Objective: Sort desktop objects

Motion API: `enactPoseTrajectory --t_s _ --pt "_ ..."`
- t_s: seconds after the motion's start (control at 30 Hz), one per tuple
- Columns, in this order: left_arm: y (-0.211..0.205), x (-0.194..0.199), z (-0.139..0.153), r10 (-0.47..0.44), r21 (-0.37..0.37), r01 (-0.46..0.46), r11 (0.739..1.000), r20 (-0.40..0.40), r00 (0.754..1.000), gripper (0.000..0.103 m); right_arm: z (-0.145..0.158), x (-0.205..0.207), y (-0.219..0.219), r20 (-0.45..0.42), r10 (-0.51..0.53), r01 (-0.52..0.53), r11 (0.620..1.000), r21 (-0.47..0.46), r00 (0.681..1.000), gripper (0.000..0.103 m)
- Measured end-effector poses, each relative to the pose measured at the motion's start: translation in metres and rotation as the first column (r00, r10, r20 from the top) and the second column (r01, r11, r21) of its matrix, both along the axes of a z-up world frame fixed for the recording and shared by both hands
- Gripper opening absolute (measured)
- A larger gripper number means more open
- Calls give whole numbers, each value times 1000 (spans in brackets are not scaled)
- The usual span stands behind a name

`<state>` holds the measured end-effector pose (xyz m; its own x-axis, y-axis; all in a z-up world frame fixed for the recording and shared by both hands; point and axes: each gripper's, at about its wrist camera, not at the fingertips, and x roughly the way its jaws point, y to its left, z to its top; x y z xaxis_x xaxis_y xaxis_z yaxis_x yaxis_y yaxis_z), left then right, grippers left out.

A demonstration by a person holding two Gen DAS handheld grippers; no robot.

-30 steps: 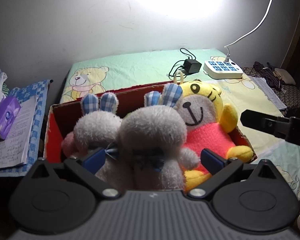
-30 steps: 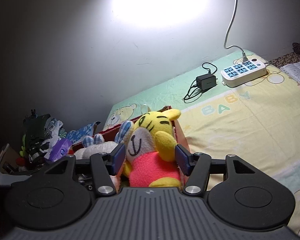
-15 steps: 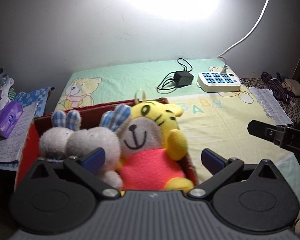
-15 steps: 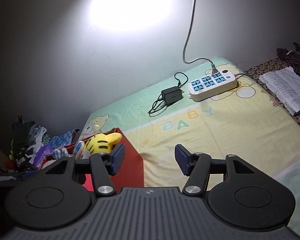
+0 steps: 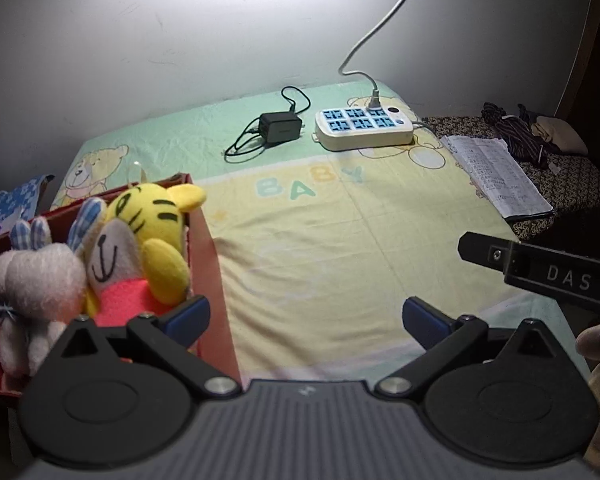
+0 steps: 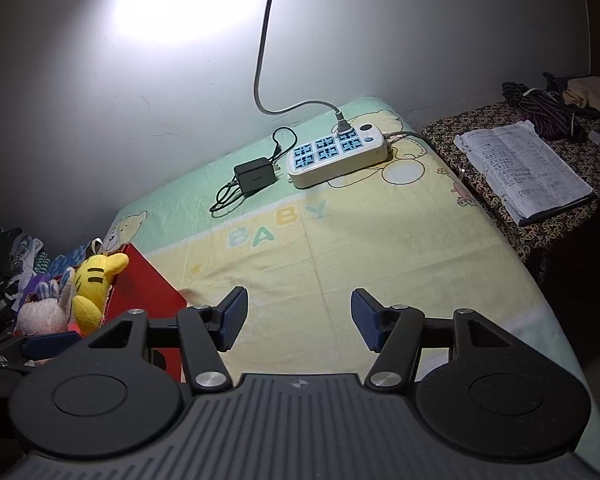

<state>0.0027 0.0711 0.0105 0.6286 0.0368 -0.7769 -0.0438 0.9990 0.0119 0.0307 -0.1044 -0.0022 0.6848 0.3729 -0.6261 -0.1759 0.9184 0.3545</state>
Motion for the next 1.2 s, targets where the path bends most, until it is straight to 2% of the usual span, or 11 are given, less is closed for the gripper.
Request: enactPoseTrajectory --t_s 0.2,0.53,0.87,0.93,1.03,1.2 --pt "-16 7 -18 2 -4 -2 1000 -76 997 102 -11 6 -12 -35 -21 19 999 -50 999 61" --pt "-16 1 -31 50 1 -50 999 -124 991 102 -20 1 -5 -58 29 -33 996 -84 998 61" --pt "5 -19 -38 133 -16 -137 990 -149 980 103 -26 -10 22 -73 147 -155 983 -103 986 61" --pt "10 -25 -39 157 4 -158 987 -147 977 103 -28 -12 30 -78 176 -183 977 -106 981 61" --pt "20 -35 -40 180 -12 -184 983 -150 972 103 -32 -15 42 -91 223 -232 967 -102 971 61" --pt "37 -51 -47 227 5 -230 973 -176 958 103 -41 -19 65 -128 278 -292 950 -109 952 60"
